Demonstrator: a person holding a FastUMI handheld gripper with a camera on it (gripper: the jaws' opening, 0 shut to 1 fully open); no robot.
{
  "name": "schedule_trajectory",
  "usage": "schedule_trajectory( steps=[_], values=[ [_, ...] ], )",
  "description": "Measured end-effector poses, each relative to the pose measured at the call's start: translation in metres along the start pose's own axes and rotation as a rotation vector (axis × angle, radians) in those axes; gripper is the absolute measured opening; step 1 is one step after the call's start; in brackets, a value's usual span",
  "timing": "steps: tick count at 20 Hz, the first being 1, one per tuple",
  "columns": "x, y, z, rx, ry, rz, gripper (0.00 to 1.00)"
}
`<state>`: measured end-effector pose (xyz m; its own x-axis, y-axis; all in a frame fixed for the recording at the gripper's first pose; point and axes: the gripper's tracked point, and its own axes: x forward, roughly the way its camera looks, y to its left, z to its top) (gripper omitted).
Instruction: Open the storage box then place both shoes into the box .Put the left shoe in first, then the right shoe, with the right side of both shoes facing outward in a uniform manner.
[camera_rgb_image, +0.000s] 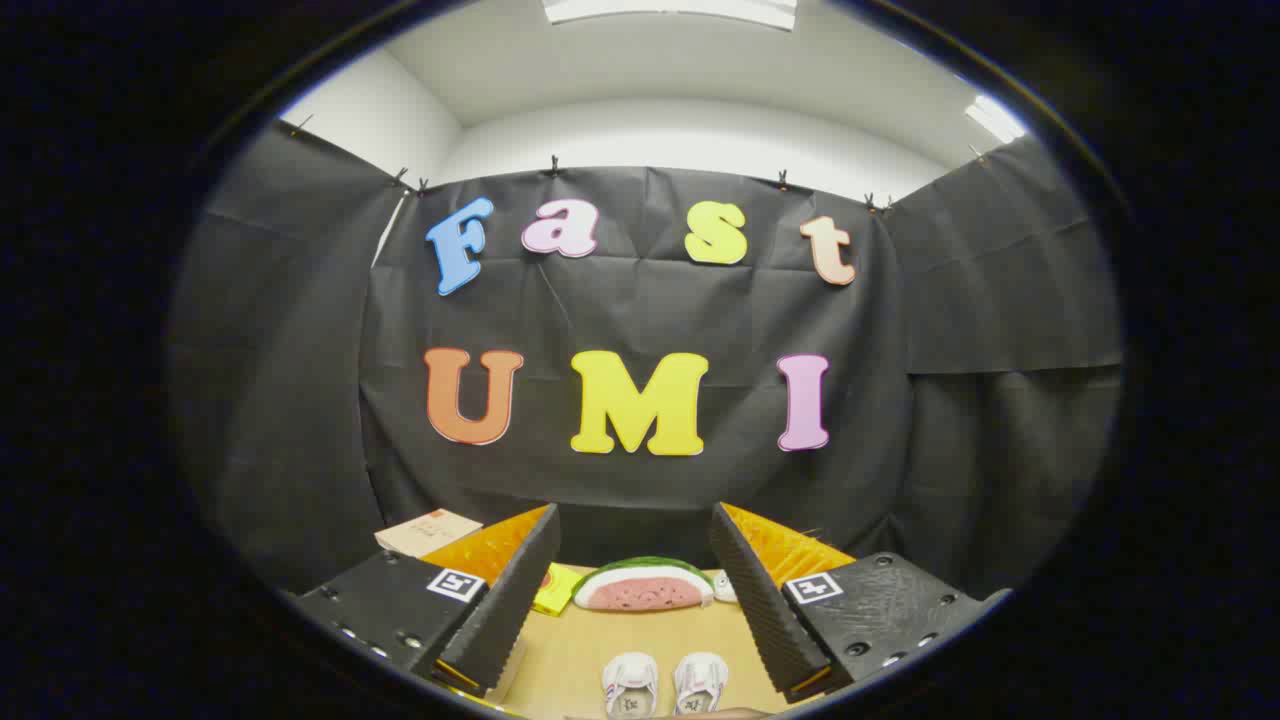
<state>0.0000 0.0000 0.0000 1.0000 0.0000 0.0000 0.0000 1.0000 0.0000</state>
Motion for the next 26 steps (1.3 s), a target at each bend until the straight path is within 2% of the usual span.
schedule_trajectory(
  steps=[2,7,12,16,19,23,26],
  values=[
    [0.008,-0.004,-0.004,0.017,0.016,0.0,0.93],
    [0.022,-0.024,-0.01,-0.001,0.034,-0.097,0.93],
    [0.028,-0.019,-0.016,-0.01,0.025,-0.074,0.93],
    [0.035,-0.009,-0.033,0.014,0.061,-0.033,0.93],
    [0.044,0.006,-0.059,0.022,0.11,0.03,0.93],
    [0.063,0.022,-0.11,0.022,0.228,0.096,0.93],
    [0.078,0.042,-0.157,0.079,0.373,0.169,0.93]
  ],
)
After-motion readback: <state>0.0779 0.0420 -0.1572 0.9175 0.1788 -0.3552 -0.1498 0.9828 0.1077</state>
